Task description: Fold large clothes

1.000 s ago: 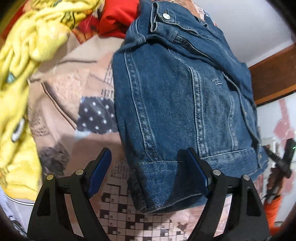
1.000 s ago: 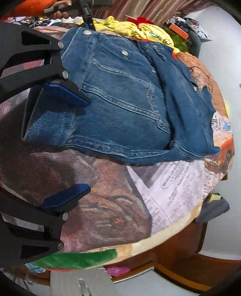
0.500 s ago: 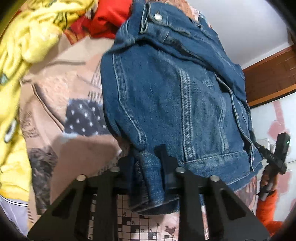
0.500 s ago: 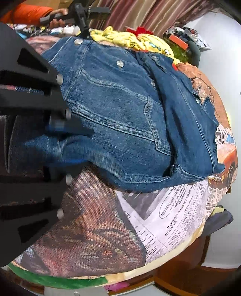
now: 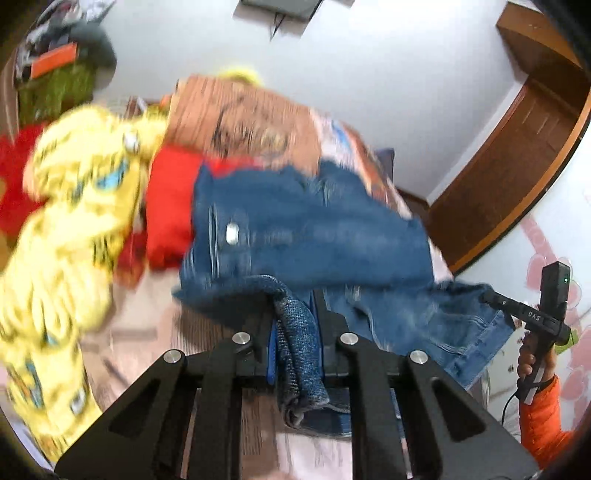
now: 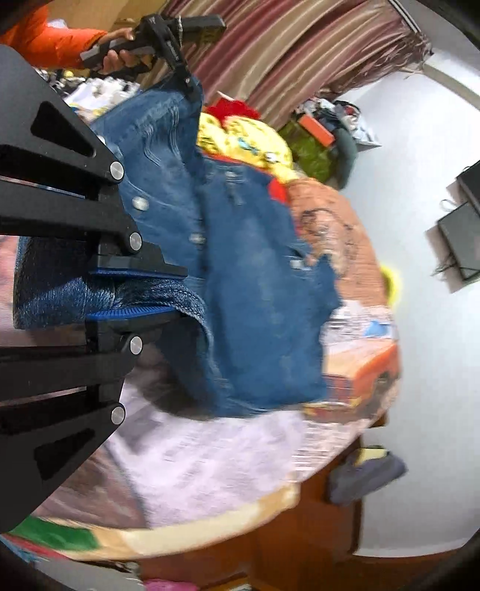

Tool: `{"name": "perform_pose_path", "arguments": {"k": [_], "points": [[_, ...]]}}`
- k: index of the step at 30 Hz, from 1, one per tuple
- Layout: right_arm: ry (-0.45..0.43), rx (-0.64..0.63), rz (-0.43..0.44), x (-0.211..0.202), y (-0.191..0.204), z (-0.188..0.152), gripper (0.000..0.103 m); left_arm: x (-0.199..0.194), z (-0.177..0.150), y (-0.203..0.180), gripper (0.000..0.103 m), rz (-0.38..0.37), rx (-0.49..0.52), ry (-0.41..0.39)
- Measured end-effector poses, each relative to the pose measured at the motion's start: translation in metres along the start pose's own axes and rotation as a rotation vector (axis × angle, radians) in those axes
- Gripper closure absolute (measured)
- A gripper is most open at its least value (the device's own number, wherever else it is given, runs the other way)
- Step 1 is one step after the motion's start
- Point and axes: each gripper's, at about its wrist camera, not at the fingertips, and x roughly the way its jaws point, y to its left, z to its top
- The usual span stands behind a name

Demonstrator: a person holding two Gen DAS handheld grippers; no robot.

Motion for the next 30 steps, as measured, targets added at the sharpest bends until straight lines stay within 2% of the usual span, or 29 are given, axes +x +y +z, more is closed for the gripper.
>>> {"name": "perform_pose_path", "arguments": {"k": [3, 7, 10, 14, 18, 22, 25, 27, 30], "points": [[-0.064, 0.003, -0.015, 0.001, 0.0, 0.026, 0.091, 0.002, 0.032, 0.008, 0.089, 0.007, -0.011, -0.05], [-0.106, 0.026, -0.035, 0.017, -0.008, 0.068, 0.091, 0.022, 0.075, 0.023, 0.089, 0.036, -0.051, -0.096], [-0.119, 0.053, -0.067, 0.042, -0.02, 0.098, 0.091, 0.047, 0.1, 0.038, 0.089, 0.052, -0.092, -0.088], [-0.086, 0.118, -0.079, 0.089, -0.046, 0.128, 0.091, 0.105, 0.125, 0.053, 0.089, 0.128, -0.103, -0.05], [-0.025, 0.153, -0.101, 0.14, -0.067, 0.133, 0.091, 0.167, 0.125, 0.072, 0.088, 0.206, -0.11, 0.036], [0.02, 0.178, -0.124, 0.173, -0.087, 0.121, 0.091, 0.213, 0.108, 0.094, 0.086, 0.235, -0.126, 0.129], [0.038, 0.168, -0.128, 0.182, -0.093, 0.114, 0.09, 0.227, 0.094, 0.098, 0.082, 0.249, -0.086, 0.166], [0.042, 0.152, -0.117, 0.179, -0.092, 0.113, 0.087, 0.224, 0.09, 0.094, 0.082, 0.256, -0.043, 0.172], [0.076, 0.107, -0.133, 0.172, -0.087, 0.119, 0.08, 0.212, 0.092, 0.082, 0.076, 0.308, 0.028, 0.195]]}}
